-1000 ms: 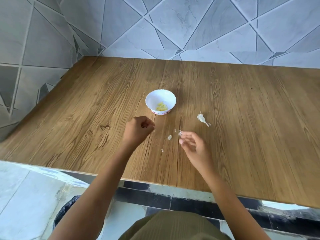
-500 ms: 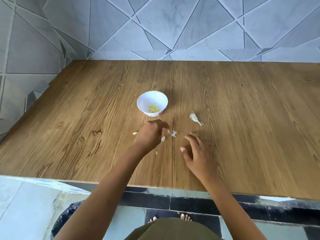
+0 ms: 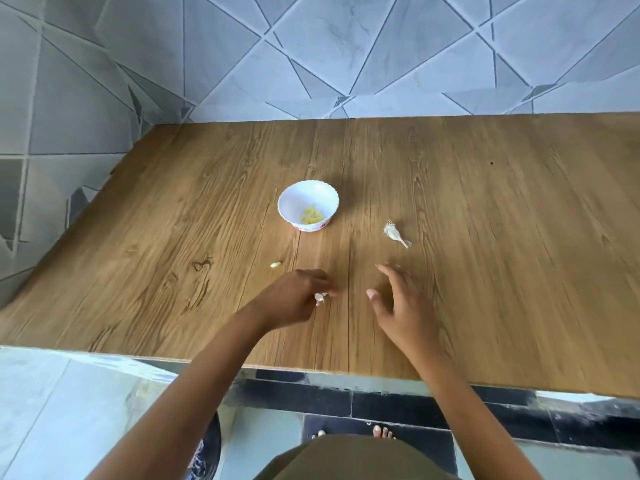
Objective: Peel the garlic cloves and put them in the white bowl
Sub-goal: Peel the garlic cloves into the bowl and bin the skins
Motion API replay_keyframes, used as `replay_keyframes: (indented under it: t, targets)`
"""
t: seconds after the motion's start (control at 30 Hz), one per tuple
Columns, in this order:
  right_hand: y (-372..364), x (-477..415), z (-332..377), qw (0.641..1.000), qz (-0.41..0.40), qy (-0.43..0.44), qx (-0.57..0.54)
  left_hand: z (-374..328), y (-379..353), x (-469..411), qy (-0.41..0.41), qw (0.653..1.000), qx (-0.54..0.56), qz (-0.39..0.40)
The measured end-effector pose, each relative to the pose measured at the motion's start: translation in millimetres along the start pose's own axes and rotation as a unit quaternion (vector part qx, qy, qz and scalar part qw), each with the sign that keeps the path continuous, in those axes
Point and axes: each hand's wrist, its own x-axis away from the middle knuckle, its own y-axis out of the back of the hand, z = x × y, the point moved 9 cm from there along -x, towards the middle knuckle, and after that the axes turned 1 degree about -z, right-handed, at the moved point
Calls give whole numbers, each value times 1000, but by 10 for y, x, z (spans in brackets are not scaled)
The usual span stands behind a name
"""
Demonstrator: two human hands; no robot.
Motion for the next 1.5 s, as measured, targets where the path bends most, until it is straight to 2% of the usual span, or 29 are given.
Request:
replay_keyframes:
  t: [0.13, 0.2, 0.3, 0.4, 0.5, 0.6, 0.7, 0.83, 1.0, 1.13, 1.3, 1.43, 1.5]
  targets:
    - [19, -52, 34, 988, -9, -61, -139, -63, -10, 198, -15, 1000, -18, -5]
    - [-31, -67, 35, 957, 13, -125, -263, -122, 9, 252, -46, 997, -41, -38]
    - [-97, -70, 38, 877, 32, -223, -425, -137, -18, 254, -58, 995, -60, -58]
    - [-227, -24, 47, 752, 50, -326, -570, -77, -6, 122, -13, 996, -62, -61]
    - [-340, 38, 123, 649, 65, -399, -644, 35, 194, -49, 61, 992, 43, -106]
    - [-421, 83, 213, 571, 69, -452, -682, -2, 402, -202, 97, 971, 168, -139]
    - [-461, 75, 280, 521, 65, -479, -704, -309, 387, -361, 43, 982, 160, -94]
    - [-461, 80, 284, 484, 41, -495, -720, -487, 258, -424, 8, 995, 68, -76]
    - [-485, 114, 228, 459, 25, -506, -730, -460, 237, -415, 39, 991, 61, -111]
    - [-458, 118, 224, 461, 9, -508, -727, -454, 263, -394, 44, 988, 43, -140]
    - [-396, 102, 228, 455, 10, -498, -738, -432, 354, -358, 27, 988, 78, -127]
    - [-345, 96, 196, 445, 4, -490, -749, -258, 427, -320, 71, 984, 77, -144]
    - [-306, 96, 143, 456, -6, -485, -746, -184, 373, -299, 93, 988, 41, -116]
